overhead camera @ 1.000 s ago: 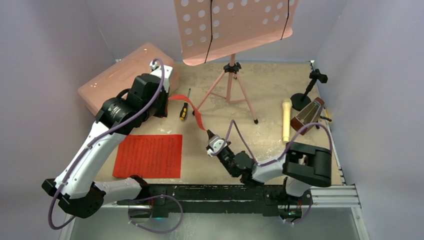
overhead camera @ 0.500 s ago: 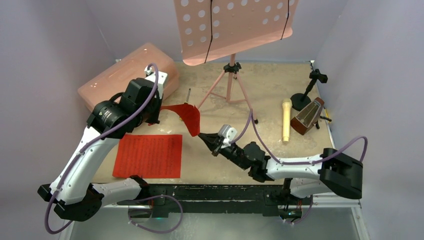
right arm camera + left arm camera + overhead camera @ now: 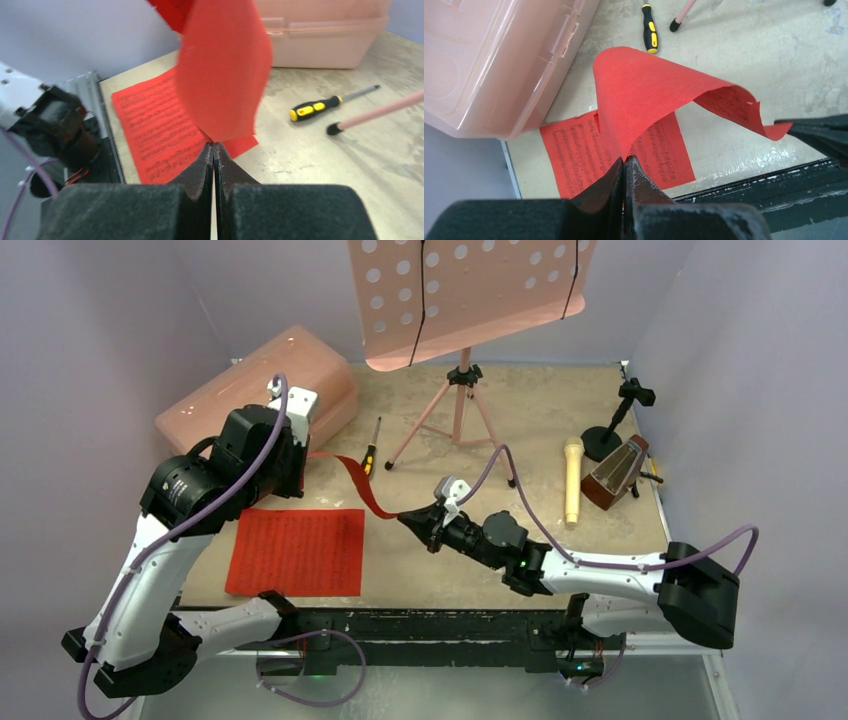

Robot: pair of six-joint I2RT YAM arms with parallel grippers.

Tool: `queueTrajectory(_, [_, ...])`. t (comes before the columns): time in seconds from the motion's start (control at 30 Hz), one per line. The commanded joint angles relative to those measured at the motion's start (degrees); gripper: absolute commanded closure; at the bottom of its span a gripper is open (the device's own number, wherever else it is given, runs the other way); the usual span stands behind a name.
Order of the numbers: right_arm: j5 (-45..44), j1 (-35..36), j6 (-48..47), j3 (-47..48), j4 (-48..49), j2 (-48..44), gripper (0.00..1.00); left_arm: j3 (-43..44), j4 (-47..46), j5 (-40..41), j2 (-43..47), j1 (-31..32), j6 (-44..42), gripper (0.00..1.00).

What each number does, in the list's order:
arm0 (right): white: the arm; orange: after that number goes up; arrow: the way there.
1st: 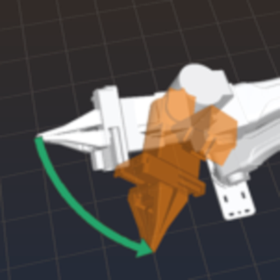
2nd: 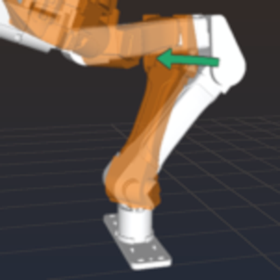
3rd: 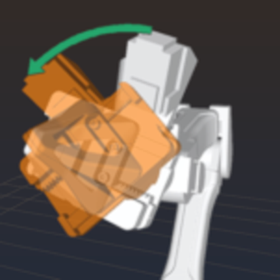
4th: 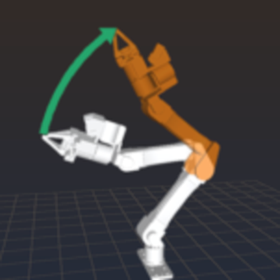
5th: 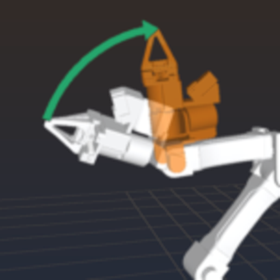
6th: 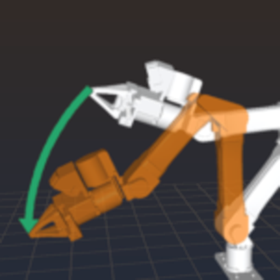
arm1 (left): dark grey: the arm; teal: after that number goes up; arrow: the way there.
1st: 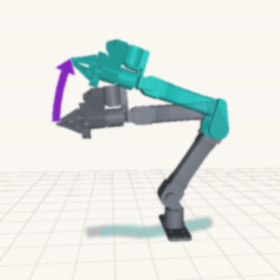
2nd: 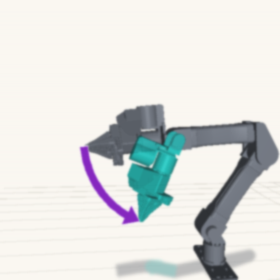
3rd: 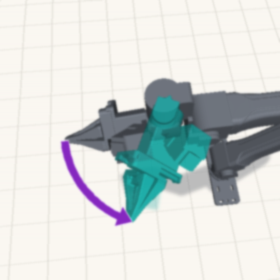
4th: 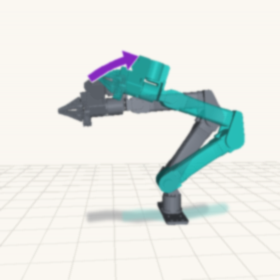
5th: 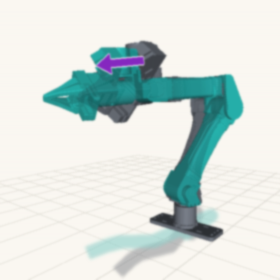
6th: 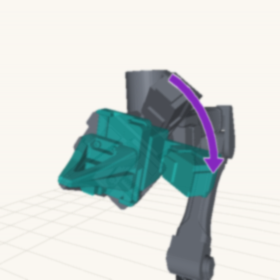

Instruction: Pack up the instrument practice props

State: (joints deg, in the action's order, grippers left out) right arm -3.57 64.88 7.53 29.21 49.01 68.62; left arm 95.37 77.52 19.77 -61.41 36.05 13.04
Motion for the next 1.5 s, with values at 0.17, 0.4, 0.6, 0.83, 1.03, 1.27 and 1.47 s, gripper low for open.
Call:
queueTrajectory(0.17, [-11.6, -4.7, 5.3, -3.1, 8.3, 2.1, 1.00, -2.2, -2.1, -7.2, -1.6, -0.1, -1.0, 1.00])
queueTrajectory(0.4, [-4.6, -11.5, 9.2, -3.7, 11.1, 7.7, 1.00, -2.9, -3.0, -9.7, -7.0, 0.0, -1.6, 1.00])
queueTrajectory(0.6, [-0.3, -13.0, 6.4, -2.2, 10.6, 9.6, 1.00, -2.6, -3.3, -7.0, -9.8, -0.1, -0.2, 1.00])
queueTrajectory(0.83, [3.2, -10.1, -2.7, -7.2, 17.1, 8.6, 0.55, -1.6, -6.1, -9.7, -13.7, -0.1, -0.5, 1.00])
queueTrajectory(1.03, [-5.0, 1.6, -10.5, -15.0, 32.6, 9.8, 0.19, -0.9, -6.6, -9.9, -15.0, -0.1, -0.3, 1.00])
queueTrajectory(1.27, [-14.0, 12.2, -18.2, -14.1, 46.7, 19.8, 0.07, -0.7, -6.5, -10.1, -15.1, -0.1, 0.1, 1.00])
queueTrajectory(1.47, [-17.2, 16.5, -23.5, -10.5, 55.2, 27.2, 0.02, -0.6, -6.3, -10.2, -14.9, 0.0, -0.1, 1.00])
